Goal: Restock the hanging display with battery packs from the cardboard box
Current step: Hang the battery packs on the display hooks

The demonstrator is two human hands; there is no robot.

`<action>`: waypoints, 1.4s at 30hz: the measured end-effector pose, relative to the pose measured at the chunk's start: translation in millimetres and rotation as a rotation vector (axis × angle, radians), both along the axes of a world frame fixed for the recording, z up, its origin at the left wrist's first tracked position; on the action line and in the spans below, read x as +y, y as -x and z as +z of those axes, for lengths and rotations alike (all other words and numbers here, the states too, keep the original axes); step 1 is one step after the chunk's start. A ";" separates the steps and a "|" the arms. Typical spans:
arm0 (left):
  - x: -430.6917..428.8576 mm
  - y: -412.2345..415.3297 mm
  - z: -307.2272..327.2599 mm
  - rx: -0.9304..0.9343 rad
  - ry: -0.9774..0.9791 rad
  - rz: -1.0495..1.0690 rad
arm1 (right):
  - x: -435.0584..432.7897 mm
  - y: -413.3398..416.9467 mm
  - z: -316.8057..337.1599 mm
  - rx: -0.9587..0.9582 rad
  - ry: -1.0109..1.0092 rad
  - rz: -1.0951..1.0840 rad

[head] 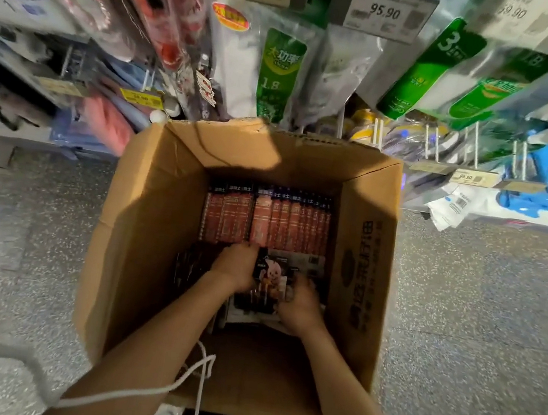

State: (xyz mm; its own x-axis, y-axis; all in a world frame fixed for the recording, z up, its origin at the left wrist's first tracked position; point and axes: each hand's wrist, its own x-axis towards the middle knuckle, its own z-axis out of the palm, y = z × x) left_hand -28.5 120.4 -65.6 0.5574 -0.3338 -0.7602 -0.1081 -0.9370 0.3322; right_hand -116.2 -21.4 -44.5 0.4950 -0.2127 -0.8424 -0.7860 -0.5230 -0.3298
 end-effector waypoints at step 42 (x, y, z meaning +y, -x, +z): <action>-24.4 62.0 351.9 0.005 1.350 0.954 | -47.1 22.2 346.0 -0.802 -0.757 -0.652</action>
